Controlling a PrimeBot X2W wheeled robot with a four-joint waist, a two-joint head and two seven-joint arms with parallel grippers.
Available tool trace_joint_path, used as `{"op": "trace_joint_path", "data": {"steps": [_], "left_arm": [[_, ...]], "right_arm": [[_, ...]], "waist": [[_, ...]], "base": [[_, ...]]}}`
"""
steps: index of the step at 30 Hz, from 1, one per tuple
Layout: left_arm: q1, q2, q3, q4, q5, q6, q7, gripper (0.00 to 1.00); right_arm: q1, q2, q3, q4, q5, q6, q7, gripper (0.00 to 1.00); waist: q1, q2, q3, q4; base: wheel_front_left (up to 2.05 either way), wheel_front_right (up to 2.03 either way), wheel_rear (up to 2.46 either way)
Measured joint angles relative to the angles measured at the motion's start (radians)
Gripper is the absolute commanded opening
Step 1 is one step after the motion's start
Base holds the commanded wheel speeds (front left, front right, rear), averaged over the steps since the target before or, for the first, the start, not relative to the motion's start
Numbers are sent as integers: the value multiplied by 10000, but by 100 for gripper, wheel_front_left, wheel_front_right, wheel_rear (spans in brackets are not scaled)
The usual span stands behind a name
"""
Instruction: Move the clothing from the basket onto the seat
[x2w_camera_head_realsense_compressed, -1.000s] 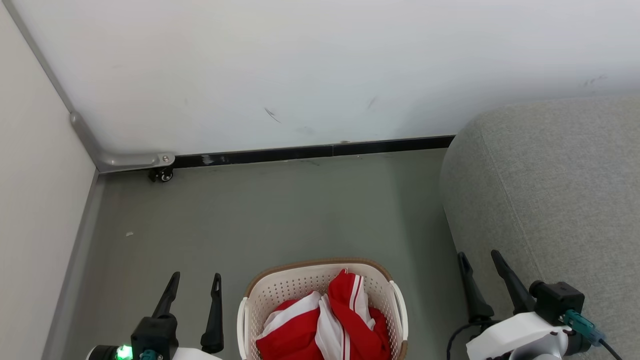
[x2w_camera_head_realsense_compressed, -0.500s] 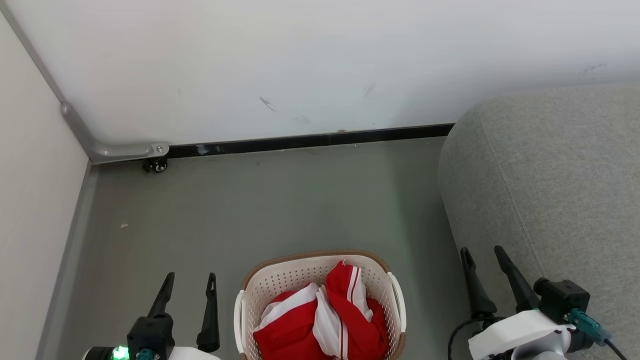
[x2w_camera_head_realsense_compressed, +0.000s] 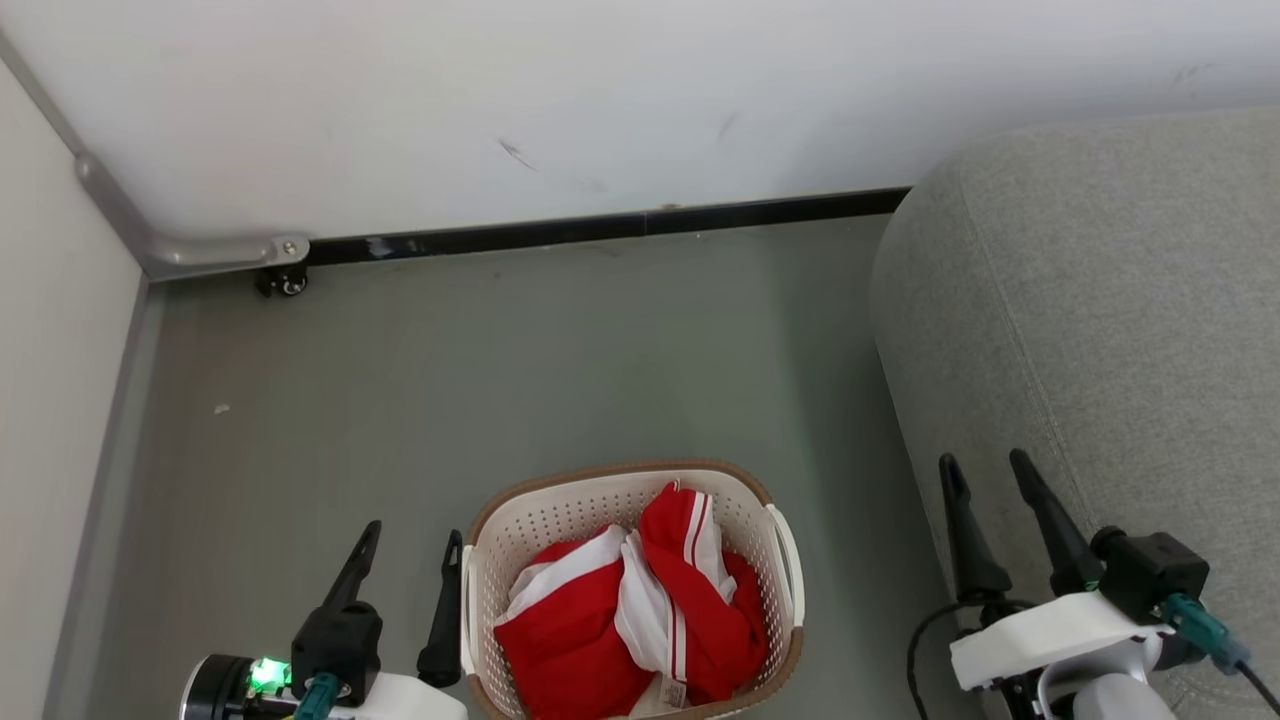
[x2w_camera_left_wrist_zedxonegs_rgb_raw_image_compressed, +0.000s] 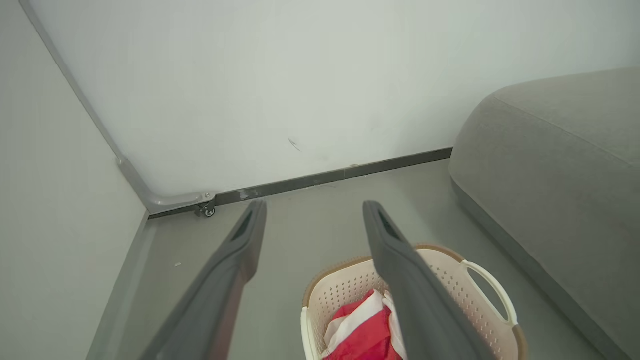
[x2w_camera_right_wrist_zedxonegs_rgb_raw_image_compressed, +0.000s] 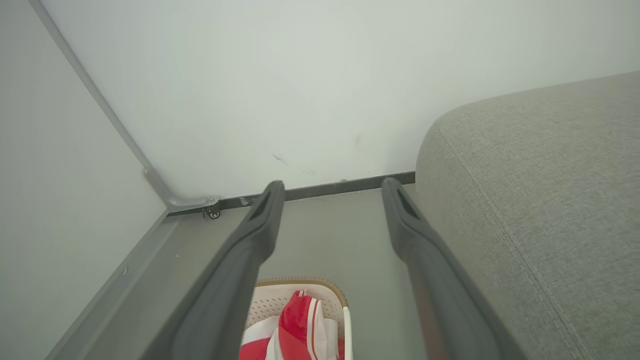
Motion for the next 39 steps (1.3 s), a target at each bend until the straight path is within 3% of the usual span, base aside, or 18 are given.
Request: {"op": "trace_joint_path", "data": {"steps": [10,39], "left_arm": [[-685,-23,-399,466,222,-268,0,100],[-3173,142,-784,2360,828,-543,0,100]], "right_arm": [[-134,0,-585,-569,-136,0,-44,100],[-1533,0,-594,-2188,27,0,-94,100]], "waist": [[-1,0,801,-198],[-1,0,3900,-1065]], "base": [[0,0,0],[0,0,0]]}}
